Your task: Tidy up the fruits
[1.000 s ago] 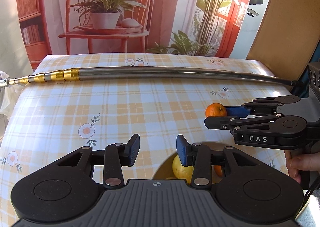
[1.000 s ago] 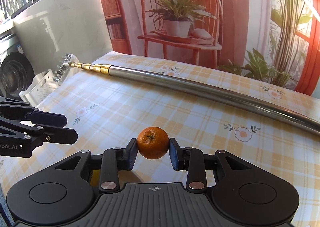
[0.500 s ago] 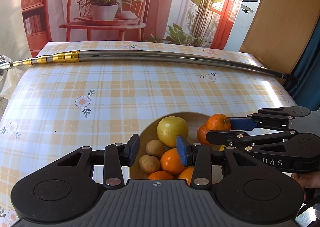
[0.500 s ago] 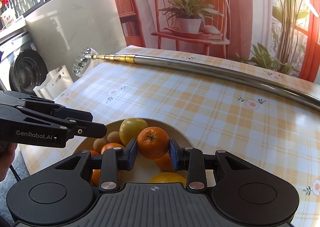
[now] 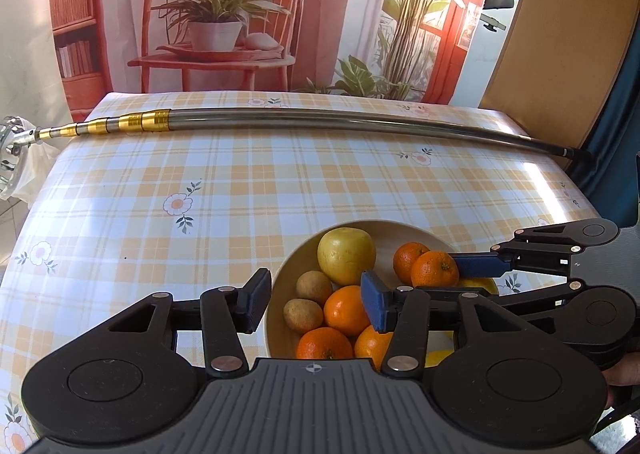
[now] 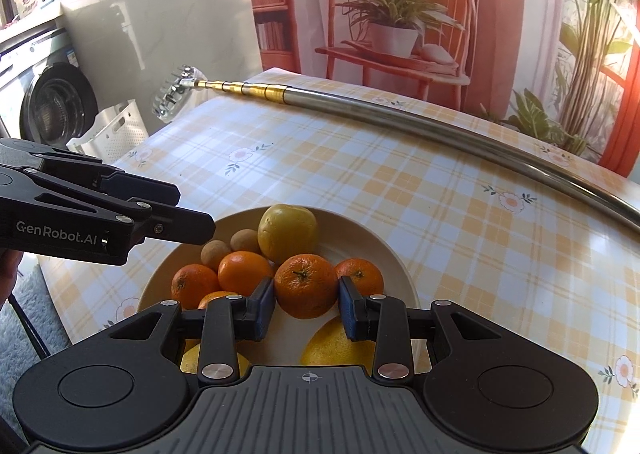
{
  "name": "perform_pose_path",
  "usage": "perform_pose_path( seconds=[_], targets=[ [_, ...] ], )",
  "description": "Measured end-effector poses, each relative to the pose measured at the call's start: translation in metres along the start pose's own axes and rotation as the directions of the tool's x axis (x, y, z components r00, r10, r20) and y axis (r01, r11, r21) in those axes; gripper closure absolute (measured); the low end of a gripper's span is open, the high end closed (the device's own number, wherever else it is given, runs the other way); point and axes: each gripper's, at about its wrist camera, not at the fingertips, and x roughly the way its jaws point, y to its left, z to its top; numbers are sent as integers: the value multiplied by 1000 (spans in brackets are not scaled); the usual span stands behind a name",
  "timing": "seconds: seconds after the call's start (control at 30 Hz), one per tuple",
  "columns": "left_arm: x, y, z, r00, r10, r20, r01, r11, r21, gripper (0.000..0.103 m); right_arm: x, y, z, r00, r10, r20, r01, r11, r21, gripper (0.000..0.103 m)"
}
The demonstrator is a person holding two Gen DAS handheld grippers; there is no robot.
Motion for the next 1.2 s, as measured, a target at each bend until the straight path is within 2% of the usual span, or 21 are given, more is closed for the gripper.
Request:
perform_pose_path(
  seconds=[0.13, 0.7, 0.93, 1.07, 1.13, 1.2],
  targets=[
    [-2, 3, 0, 1000, 5, 6, -5, 1000, -14, 43, 2, 2, 0, 1000, -4, -8, 4, 1000, -11, 72],
    [-6, 16, 1, 1000, 18, 12, -17, 996, -84, 37, 4, 8, 2, 999, -23, -34, 22, 999, -44, 71],
    [-9, 18, 0, 1000, 21, 16, -19, 996, -92, 36, -5, 11, 4, 999, -39, -12, 38, 998, -48, 70],
    [-12, 20, 1, 999, 26, 22, -24, 995, -97, 34, -15, 13, 7, 998, -61, 11, 61, 997, -57, 57],
    [-14, 21, 2, 999, 26, 26, -23, 995, -101, 33, -19, 14, 9, 996, -81, 23, 83, 994, -66, 41],
    [-16, 22, 4, 999, 23, 30, -19, 994, -108, 31, -25, 16, 11, 995, -93, 35, 96, 993, -71, 32]
  ],
)
